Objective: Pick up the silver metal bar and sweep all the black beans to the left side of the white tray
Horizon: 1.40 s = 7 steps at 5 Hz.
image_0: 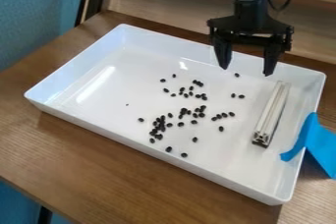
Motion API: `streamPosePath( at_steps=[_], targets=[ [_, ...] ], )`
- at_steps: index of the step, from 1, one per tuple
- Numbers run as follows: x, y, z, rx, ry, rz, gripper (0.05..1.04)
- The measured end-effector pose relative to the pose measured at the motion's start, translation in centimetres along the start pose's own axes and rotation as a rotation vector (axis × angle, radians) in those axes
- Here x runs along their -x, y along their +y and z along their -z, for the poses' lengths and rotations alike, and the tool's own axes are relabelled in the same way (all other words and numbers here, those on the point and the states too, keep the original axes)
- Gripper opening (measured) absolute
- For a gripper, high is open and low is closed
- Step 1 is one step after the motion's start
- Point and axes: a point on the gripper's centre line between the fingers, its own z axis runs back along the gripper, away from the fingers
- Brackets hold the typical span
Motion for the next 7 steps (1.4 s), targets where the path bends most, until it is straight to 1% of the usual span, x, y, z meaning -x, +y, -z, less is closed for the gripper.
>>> streamPosePath(
  at_steps=[1, 2, 3, 4, 5, 6, 7],
  targets=[
    [0.6, 0.2, 1.6, -0.014, 0.042, -0.007, 1.001],
    [0.8, -0.6, 2.3, -0.008, 0.038, -0.02, 1.001],
    [1.4, -1.5, 3.1, -0.006, 0.059, -0.021, 1.001],
    [1.6, -2.1, 3.9, -0.011, 0.055, -0.027, 1.001],
    [2.2, -3.5, 5.0, -0.03, 0.065, -0.014, 1.001],
    [2.0, -3.9, 5.8, -0.04, 0.063, -0.024, 1.001],
    [2.0, -3.8, 6.3, -0.045, 0.064, -0.023, 0.948]
  ],
)
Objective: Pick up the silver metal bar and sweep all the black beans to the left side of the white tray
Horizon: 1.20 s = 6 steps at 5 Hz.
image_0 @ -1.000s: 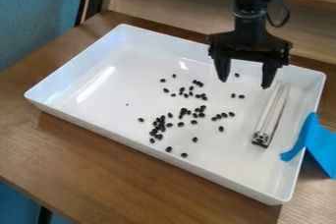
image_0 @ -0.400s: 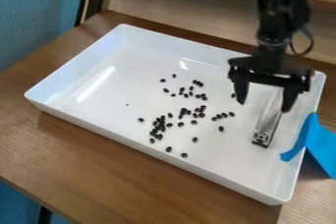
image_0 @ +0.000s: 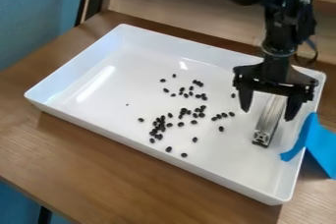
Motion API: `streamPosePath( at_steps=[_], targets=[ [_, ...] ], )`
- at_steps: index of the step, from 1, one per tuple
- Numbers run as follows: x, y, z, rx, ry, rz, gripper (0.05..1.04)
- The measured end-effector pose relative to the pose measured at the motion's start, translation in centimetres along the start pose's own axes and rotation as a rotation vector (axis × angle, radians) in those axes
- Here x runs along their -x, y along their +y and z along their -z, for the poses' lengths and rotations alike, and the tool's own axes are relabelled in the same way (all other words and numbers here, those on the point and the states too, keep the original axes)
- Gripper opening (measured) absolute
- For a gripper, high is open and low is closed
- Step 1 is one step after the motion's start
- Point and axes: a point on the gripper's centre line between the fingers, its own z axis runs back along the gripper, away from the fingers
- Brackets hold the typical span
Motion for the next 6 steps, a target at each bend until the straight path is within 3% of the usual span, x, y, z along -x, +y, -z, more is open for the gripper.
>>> streamPosePath(
  at_steps=[2, 4, 6],
  targets=[
    [-0.9, 2.0, 0.5, 0.012, 0.018, -0.019, 0.394],
    [-0.5, 4.6, 0.6, 0.017, 0.049, -0.014, 0.361],
    [0.6, 9.3, 0.1, 0.009, 0.074, -0.044, 0.361]
  ],
)
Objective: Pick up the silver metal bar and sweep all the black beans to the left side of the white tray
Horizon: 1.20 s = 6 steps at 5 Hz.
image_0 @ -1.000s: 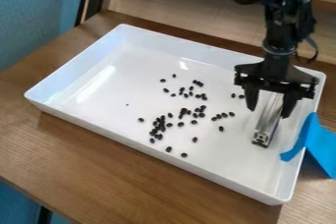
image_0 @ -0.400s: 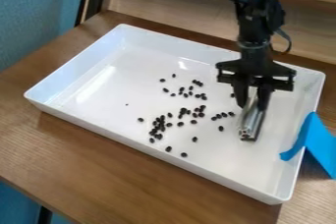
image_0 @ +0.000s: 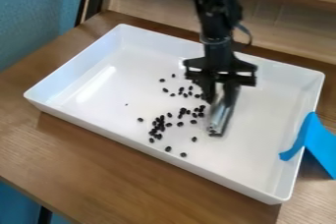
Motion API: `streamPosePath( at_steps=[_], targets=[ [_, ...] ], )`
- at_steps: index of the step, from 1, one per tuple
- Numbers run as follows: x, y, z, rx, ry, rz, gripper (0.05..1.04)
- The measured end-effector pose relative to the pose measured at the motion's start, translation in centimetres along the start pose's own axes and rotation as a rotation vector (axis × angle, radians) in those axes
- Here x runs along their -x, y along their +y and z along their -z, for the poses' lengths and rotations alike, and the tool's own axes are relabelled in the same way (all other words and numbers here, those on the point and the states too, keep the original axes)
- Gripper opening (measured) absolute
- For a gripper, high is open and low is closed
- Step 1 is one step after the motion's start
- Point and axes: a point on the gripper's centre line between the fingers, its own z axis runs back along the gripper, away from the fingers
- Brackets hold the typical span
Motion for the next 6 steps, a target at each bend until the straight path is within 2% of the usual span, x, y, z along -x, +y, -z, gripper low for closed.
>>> streamPosePath(
  at_steps=[2, 5, 6],
  targets=[
    [1.9, 6.2, -1.0, -0.025, -0.033, 0.001, 0.36],
    [1.4, 16.1, -1.9, -0.094, -0.087, 0.059, 0.36],
    [1.7, 18.4, -2.3, -0.126, -0.082, 0.103, 0.36]
  ],
)
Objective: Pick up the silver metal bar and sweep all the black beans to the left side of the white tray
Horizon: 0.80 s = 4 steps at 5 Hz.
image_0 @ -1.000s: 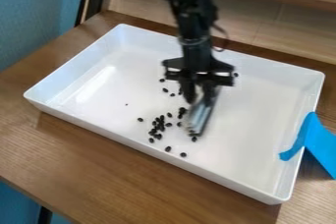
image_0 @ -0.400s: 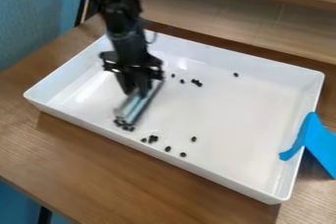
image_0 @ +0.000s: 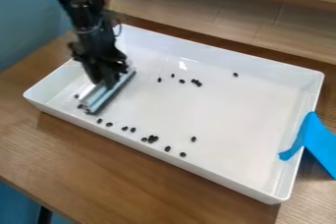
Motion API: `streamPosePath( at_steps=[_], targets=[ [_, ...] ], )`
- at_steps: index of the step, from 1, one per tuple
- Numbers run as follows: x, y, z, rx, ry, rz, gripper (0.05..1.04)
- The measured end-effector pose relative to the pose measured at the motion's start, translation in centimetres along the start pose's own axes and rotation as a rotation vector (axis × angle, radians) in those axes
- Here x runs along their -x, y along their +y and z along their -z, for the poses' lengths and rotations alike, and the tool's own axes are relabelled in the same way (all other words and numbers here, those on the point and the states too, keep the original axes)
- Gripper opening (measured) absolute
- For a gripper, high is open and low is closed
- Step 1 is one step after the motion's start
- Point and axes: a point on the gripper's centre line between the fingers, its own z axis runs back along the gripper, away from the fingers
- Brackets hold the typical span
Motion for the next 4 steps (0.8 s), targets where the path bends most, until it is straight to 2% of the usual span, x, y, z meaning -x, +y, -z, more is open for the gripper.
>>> streamPosePath(
  at_steps=[1, 2, 3, 4],
  targets=[
    [0.5, 6.1, -1.7, -0.014, 0.017, 0.007, 0.359],
    [-0.4, 7.6, -3.9, 0.038, 0.003, 0.02, 0.347],
    [-0.8, 7.2, -5.1, 0.089, 0.008, -0.018, 0.347],
    [-2.2, 2.4, -6.6, 0.156, 0.026, -0.006, 0.342]
  ],
)
